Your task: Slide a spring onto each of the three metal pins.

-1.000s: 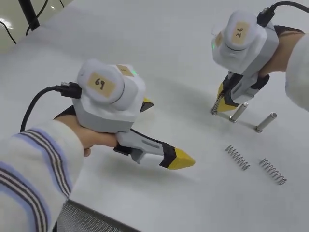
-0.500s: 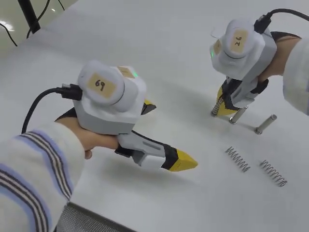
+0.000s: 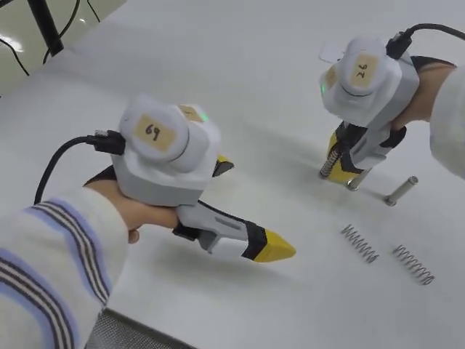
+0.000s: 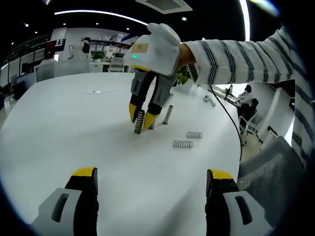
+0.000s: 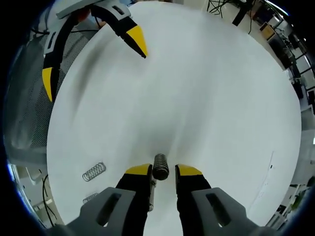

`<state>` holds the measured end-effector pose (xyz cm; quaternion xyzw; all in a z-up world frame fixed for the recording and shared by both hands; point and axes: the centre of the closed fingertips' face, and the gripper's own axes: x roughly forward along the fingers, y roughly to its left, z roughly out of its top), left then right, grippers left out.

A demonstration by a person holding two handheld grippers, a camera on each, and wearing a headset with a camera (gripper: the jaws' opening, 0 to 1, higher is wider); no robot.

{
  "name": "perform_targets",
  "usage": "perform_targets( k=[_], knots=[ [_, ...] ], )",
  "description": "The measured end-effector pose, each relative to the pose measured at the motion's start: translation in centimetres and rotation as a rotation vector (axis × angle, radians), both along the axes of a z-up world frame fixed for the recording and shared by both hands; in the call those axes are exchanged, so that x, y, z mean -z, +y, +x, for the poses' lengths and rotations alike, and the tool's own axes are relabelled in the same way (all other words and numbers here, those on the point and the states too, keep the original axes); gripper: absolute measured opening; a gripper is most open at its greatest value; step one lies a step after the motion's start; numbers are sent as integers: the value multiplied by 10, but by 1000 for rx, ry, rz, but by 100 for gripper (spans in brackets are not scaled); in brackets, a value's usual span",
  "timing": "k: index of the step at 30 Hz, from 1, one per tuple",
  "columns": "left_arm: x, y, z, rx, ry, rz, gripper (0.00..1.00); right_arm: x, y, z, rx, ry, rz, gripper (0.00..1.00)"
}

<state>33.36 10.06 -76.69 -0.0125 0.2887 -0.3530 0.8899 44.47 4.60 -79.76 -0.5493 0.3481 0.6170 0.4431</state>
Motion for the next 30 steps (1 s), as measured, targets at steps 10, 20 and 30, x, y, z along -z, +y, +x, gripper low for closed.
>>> perform_targets(
  k=[10,20,30],
  knots=[
    [3,-7,-4,28,11,10,88,-16,-5,-4,2,-23,7,30],
    [1,-14,-4,60,11,22,88,-38,-8,-13,47,5,61,42],
    [-2,-17,-5,86,7,29,87,-56,-9,-29,135,18,188,45]
  ],
)
